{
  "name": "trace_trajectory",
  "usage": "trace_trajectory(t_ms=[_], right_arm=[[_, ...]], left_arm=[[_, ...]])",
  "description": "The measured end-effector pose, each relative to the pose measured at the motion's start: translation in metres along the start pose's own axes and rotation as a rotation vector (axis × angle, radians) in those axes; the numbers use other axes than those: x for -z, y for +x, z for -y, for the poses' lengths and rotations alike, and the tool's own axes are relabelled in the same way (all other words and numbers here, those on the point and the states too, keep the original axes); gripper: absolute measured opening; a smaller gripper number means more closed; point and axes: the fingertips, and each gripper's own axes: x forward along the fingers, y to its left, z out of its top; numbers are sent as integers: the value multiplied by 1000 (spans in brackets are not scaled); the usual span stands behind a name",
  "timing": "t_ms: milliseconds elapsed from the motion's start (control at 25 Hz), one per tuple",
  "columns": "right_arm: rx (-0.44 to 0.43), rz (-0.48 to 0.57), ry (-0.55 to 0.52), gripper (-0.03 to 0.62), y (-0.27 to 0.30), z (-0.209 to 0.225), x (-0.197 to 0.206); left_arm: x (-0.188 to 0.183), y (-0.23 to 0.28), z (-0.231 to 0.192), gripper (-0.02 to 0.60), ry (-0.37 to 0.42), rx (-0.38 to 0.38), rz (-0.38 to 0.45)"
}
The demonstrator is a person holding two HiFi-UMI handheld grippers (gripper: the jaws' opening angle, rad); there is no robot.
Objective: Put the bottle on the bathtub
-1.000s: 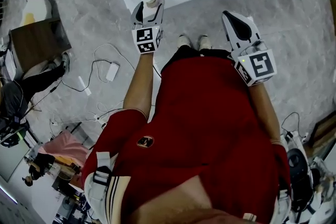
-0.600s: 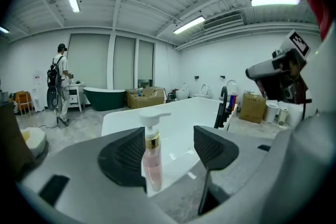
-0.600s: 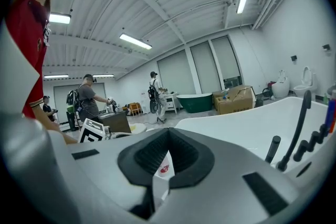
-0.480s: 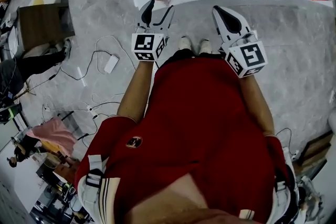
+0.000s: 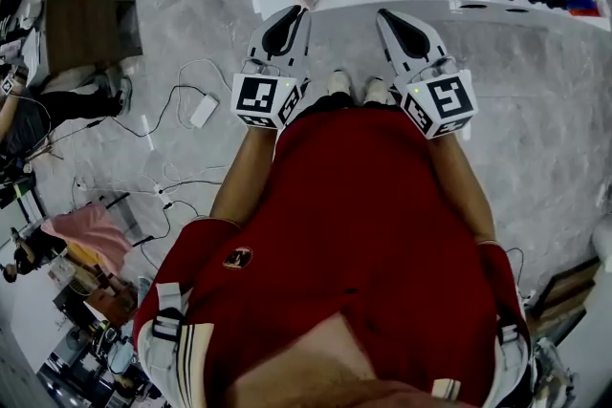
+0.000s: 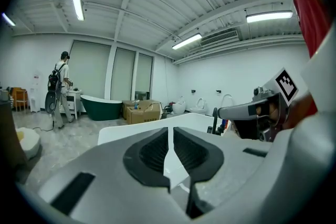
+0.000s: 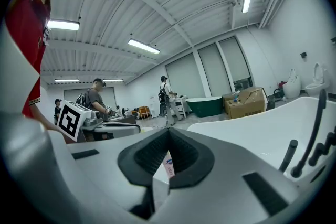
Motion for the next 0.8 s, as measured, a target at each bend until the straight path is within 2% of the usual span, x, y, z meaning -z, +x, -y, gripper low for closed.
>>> trace_trajectory(t_ms=[160,520,800], right_arm=[[-21,6,-11,-2,0,-7,-1],[-67,1,-58,-2,4,-23,-3],[-72,-7,-73,-2,6,-26,-2]], left_arm=[[-8,-8,5,8,7,-10,19],[-8,-16,19,8,-12,23,29],[-6,-17,15,8,-22,21,29]])
